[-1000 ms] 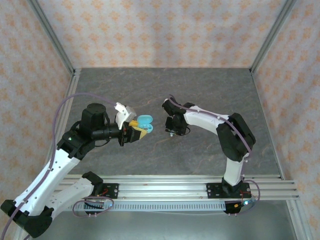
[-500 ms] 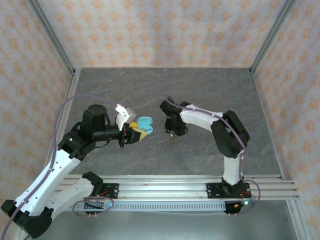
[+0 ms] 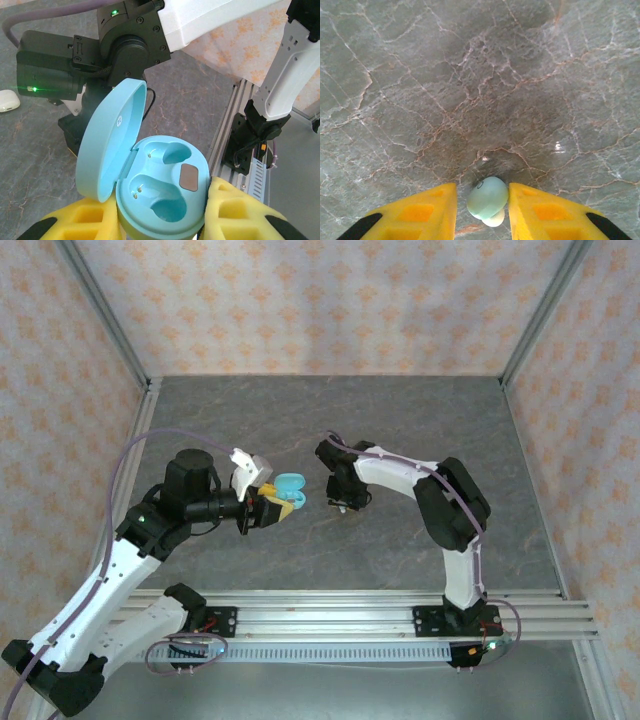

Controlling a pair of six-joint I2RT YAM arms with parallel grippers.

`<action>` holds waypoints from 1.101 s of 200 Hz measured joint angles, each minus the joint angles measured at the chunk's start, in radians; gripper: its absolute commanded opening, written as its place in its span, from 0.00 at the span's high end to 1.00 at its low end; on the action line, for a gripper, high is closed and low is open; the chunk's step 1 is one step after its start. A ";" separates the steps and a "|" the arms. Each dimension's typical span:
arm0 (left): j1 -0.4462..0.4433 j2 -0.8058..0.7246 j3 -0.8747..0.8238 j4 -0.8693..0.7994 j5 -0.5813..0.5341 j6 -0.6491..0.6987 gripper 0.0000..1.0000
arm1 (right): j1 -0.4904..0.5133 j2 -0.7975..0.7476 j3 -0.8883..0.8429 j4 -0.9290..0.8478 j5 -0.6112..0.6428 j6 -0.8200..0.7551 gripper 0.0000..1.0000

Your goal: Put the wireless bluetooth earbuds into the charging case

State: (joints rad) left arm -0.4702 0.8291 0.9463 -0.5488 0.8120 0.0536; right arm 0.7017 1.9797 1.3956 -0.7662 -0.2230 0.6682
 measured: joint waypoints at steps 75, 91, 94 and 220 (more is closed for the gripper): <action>0.000 -0.006 -0.002 0.000 0.000 0.000 0.81 | 0.000 0.023 0.014 -0.035 0.007 -0.033 0.83; 0.000 -0.009 -0.006 0.000 0.000 0.000 0.81 | 0.000 0.023 0.016 -0.038 0.007 -0.037 0.84; 0.000 -0.009 -0.007 0.000 0.000 0.000 0.81 | 0.000 0.023 0.016 -0.039 0.006 -0.038 0.85; 0.000 -0.016 -0.052 0.139 0.024 0.013 0.81 | 0.003 -0.560 -0.178 0.057 -0.005 -0.025 0.93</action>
State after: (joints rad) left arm -0.4702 0.8127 0.8940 -0.4095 0.8360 0.0666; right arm 0.7048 1.4200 1.2179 -0.7094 -0.2279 0.6434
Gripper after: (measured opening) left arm 0.318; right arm 0.115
